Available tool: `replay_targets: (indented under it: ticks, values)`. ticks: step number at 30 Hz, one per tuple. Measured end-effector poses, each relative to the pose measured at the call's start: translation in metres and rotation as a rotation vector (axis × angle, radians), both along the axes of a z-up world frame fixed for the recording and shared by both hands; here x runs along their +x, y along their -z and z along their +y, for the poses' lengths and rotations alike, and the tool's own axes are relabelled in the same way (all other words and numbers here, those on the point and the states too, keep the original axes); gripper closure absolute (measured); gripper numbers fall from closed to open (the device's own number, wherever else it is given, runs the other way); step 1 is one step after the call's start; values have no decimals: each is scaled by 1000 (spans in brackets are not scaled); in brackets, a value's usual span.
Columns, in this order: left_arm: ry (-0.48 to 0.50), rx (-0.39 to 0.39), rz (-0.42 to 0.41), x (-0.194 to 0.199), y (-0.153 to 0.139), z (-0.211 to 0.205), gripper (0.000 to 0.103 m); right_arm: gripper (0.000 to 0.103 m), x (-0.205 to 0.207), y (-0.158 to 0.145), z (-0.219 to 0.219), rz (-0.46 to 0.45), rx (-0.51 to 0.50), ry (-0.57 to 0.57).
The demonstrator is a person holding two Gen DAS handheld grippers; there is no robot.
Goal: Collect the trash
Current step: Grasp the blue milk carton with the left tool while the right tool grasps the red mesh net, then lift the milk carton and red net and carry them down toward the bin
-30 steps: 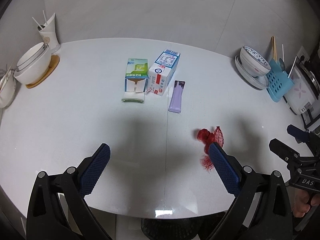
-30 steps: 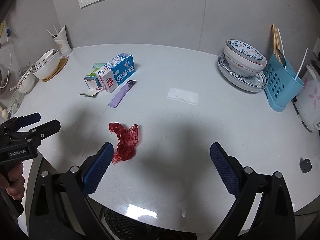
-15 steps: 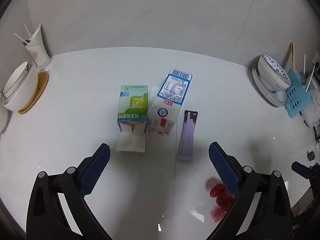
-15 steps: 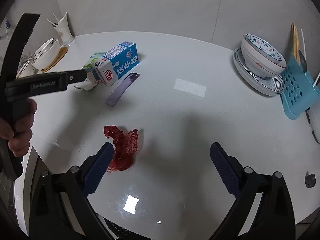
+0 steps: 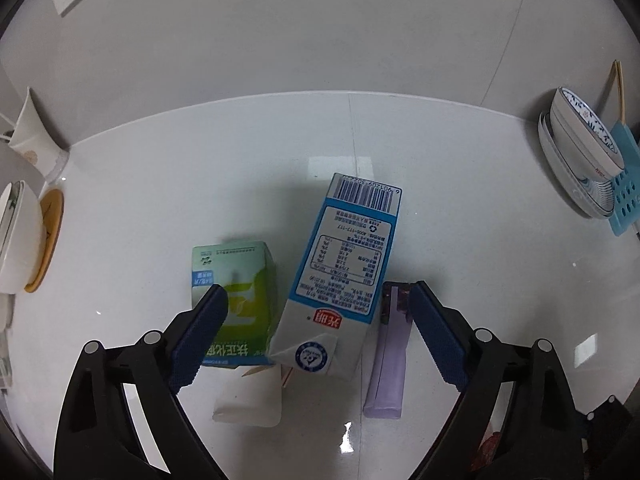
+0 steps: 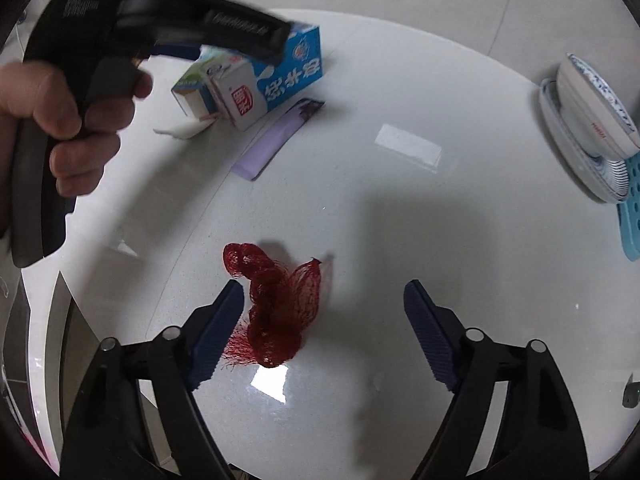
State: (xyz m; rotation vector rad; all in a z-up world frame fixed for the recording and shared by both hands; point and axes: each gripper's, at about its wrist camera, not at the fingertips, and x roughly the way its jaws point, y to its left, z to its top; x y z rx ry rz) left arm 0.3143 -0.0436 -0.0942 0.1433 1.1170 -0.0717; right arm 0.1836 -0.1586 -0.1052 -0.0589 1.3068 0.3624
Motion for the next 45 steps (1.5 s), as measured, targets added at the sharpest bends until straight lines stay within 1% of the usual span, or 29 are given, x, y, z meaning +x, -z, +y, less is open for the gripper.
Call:
replay_targets:
  ticks: [1,3,4,5,6,7,8,9,10,12,13,18,27,28,34,37,45]
  values:
    - [7,10,5,2,2,-4,19,34,1,3,2,12,-1,-2]
    - [15,27,15,6,6,-10,26,40,3,11,5,42,-4,0]
    - [16,32,22,8,7,-14,28,46,3,14,6,55,-9,3]
    - [18,27,22,9,8,-15,33,49,4,17,7,70,-11,5]
    - [20,25,25,10,9,-17,40,54,4,20,8,82,-10,6]
    - [19,31,29,10,9,-18,43,60,4,22,8,90,-8,6]
    - [17,33,33,12,11,-17,48,64,3,23,8,92,-12,7]
    - [19,32,41,13,13,-18,56,71,2,23,8,85,-20,9]
    - [23,31,48,13,14,-19,57,77,3,23,7,86,-23,13]
    - [20,32,50,13,14,-19,61,84,4,24,3,98,-12,27]
    - [19,29,51,14,13,-18,62,85,4,24,2,102,-9,33]
    - [-1,9,19,7,3,-14,63,87,4,21,-11,87,-7,67]
    - [-56,-15,-63,-27,-29,-2,63,87,1,10,-28,49,-9,103]
    - [-62,-14,-72,-30,-32,-1,63,87,-4,6,-22,43,-10,107]
    - [-69,-38,-99,-57,-49,10,63,87,0,-12,-36,15,-3,143]
    - [-67,-33,-111,-72,-57,17,63,87,-4,-25,-47,-6,-1,162]
    - [-63,-57,-132,-109,-75,27,63,87,-17,-46,-54,-49,12,201]
